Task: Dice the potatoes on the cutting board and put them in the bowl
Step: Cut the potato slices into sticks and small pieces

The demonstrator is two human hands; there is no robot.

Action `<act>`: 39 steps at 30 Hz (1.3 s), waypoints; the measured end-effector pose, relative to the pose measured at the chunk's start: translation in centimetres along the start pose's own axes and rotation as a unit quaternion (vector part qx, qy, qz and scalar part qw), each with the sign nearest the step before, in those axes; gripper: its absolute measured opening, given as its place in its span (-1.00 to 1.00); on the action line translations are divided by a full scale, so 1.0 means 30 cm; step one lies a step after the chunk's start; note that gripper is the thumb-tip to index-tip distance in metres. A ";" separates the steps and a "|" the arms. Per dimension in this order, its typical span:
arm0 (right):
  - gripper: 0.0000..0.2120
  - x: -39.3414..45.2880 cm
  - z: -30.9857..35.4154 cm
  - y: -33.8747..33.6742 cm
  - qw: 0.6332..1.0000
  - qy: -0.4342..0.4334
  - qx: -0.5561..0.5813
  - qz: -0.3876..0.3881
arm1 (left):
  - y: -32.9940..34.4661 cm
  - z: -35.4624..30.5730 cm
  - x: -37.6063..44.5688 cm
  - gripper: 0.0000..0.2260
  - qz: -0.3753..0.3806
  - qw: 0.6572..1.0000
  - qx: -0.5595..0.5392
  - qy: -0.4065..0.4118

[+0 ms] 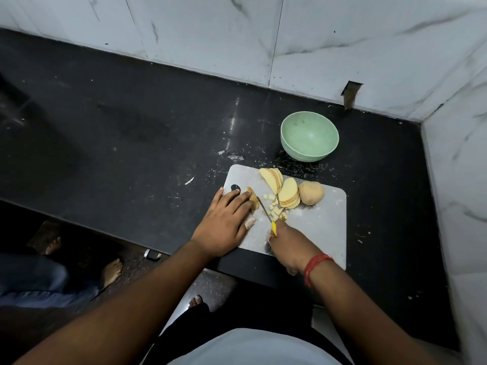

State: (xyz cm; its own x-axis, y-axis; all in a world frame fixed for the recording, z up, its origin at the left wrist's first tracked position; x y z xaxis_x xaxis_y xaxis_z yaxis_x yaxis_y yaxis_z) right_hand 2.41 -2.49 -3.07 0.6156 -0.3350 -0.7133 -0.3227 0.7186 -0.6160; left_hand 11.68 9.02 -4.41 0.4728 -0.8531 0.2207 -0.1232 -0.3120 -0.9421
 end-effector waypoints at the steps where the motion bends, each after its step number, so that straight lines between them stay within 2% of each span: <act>1: -0.87 -0.002 -0.001 0.002 1.000 0.000 0.002 0.000 | 0.000 0.000 0.000 -0.61 -0.001 1.000 -0.001 -0.001; 5: -0.90 0.002 0.007 -0.010 0.999 0.001 0.035 -0.016 | 0.004 0.004 -0.003 -0.59 0.002 1.000 -0.005 -0.002; 12: -0.86 0.041 0.050 -0.017 0.996 0.008 0.087 0.002 | 0.007 0.006 -0.005 -0.58 0.000 1.000 -0.002 -0.002; 17: -0.87 0.061 0.080 -0.018 0.998 -0.003 0.058 -0.002 | -0.001 0.001 -0.002 -0.61 -0.013 1.000 0.002 0.008; 25: -0.91 0.087 0.081 0.014 0.997 0.017 0.076 0.027 | -0.019 -0.007 -0.004 -0.60 -0.036 0.999 -0.001 0.014; 31: -0.92 0.089 0.094 0.021 0.998 0.017 0.047 0.041 | -0.010 -0.002 0.002 -0.60 -0.027 1.000 -0.002 0.014; 34: -0.95 0.097 0.114 -0.004 1.000 -0.015 0.011 0.010 | -0.007 -0.001 0.004 -0.59 -0.021 1.000 0.002 0.011; 39: -0.92 0.109 0.110 0.003 1.000 -0.006 0.017 0.023 | -0.004 0.001 0.001 -0.58 -0.012 1.000 0.023 0.005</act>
State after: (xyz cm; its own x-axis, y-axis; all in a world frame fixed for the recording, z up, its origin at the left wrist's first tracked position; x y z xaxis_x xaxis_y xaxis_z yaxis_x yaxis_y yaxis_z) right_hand 6.75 -1.51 -4.36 0.6092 -0.2950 -0.7361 -0.3260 0.7530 -0.5716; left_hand 11.73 9.04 -4.29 0.4656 -0.8502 0.2458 -0.0724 -0.3134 -0.9469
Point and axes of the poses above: each hand's wrist, its own x-axis towards the middle knuckle, its own y-axis out of the palm, z = x × y, the point moved 9 cm from there along x, towards the middle knuckle, and after that the axes turned 8 degrees about y, right-handed, at the moved point
